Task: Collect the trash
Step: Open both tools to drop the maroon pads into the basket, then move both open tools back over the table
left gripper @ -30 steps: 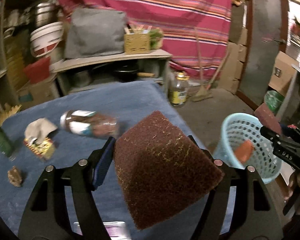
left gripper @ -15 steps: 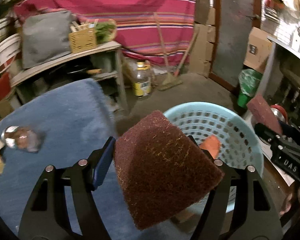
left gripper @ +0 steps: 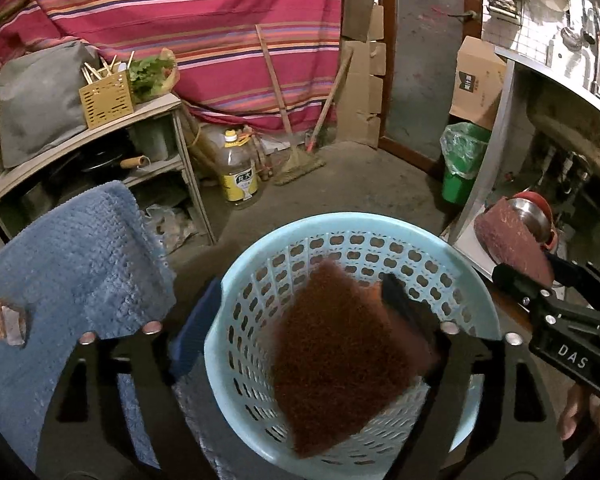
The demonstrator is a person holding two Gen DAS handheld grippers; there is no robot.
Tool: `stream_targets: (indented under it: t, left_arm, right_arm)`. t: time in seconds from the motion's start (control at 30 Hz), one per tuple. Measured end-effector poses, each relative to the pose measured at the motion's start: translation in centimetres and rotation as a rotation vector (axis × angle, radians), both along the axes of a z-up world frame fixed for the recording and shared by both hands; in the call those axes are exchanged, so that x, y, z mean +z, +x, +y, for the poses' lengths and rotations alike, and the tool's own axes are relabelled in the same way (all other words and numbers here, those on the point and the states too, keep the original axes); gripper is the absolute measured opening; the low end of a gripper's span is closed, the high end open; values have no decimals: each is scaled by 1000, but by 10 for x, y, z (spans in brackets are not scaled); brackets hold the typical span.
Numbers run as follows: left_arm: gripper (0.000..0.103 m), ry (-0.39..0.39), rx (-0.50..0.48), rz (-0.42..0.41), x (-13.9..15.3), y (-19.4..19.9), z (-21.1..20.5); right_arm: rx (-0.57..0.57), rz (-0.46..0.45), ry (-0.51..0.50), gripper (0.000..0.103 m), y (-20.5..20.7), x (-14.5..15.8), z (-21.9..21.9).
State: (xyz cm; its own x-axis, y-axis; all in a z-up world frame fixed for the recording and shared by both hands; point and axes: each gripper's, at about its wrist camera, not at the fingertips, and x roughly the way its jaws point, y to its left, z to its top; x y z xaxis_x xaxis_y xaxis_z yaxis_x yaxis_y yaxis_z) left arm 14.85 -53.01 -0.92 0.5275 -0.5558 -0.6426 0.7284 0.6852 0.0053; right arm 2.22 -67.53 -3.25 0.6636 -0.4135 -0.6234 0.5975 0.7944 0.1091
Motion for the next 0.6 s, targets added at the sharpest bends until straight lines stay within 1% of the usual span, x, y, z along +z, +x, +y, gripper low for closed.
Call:
stream_targets:
  t: [0.1, 0.27, 0.4, 0.57, 0.6]
  left_arm:
    - [88, -5, 0, 6, 0, 1, 2]
    - [88, 0, 28, -25, 4, 2, 12]
    - [94, 6, 79, -69, 10, 5, 28]
    - [94, -23, 136, -66, 19, 15, 54]
    - [94, -29, 151, -68, 22, 17, 61]
  right_arm:
    - [-2, 5, 0, 63, 0, -1, 1]
    - [3, 4, -2, 63, 2, -3, 1]
    - [20, 7, -8, 63, 9, -5, 7]
    - [69, 0, -14, 64, 24, 0, 26]
    - [77, 1, -18, 67, 28, 1, 30]
